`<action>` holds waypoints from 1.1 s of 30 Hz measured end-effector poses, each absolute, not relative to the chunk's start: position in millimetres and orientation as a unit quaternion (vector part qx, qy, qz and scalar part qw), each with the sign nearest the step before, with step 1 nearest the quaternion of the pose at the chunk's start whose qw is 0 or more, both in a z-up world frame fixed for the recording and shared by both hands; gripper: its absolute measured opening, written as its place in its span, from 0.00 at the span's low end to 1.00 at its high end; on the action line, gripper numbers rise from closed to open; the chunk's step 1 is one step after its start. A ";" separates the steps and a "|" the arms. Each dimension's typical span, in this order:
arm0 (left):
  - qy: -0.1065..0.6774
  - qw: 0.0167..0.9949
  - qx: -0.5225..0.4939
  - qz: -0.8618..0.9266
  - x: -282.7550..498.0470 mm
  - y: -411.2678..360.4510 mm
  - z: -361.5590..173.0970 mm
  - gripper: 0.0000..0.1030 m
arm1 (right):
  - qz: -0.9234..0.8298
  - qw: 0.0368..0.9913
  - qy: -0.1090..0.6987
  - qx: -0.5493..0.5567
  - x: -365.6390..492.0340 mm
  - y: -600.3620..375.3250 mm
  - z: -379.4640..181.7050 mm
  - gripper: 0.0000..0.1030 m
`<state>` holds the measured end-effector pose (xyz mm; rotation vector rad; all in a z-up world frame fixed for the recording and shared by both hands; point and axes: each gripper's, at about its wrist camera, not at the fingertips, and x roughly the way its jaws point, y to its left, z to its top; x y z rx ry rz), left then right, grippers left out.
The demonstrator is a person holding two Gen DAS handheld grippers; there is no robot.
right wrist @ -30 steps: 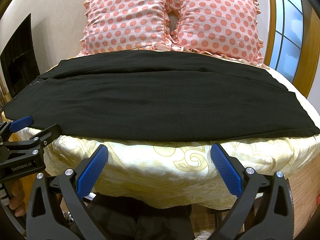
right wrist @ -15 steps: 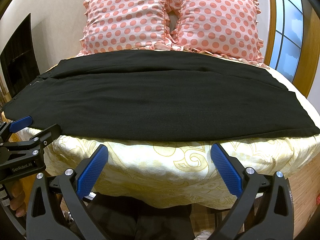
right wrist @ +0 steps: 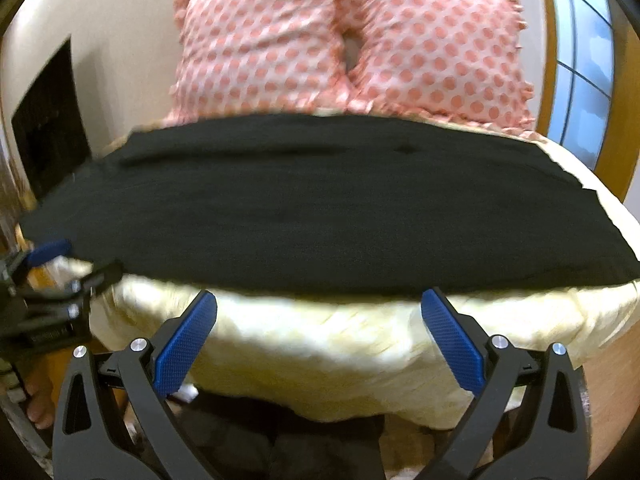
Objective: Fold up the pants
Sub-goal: 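Grasp the trouser waistband with the right gripper and lift it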
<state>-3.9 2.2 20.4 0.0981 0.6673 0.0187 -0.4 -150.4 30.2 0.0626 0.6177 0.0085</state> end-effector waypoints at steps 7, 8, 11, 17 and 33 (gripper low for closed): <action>0.276 0.958 0.065 0.035 15.9 7.4 60.6 0.98 | -0.125 0.954 0.267 0.042 60.5 -248.5 90.2 0.99; 0.274 0.959 0.060 0.035 22.0 9.7 64.1 0.98 | -0.142 0.951 0.271 0.050 74.9 -262.3 96.0 0.99; 0.272 0.960 0.054 0.044 42.9 15.1 70.2 0.98 | -0.192 0.930 0.297 0.101 137.7 -319.8 108.3 0.99; 0.280 0.958 0.042 0.051 81.2 26.9 75.4 0.98 | -0.287 0.861 0.374 0.189 250.2 -404.3 87.2 0.78; 0.320 0.946 0.034 0.049 128.8 48.5 53.1 0.98 | -0.426 0.763 0.444 0.197 363.5 -471.2 19.8 0.47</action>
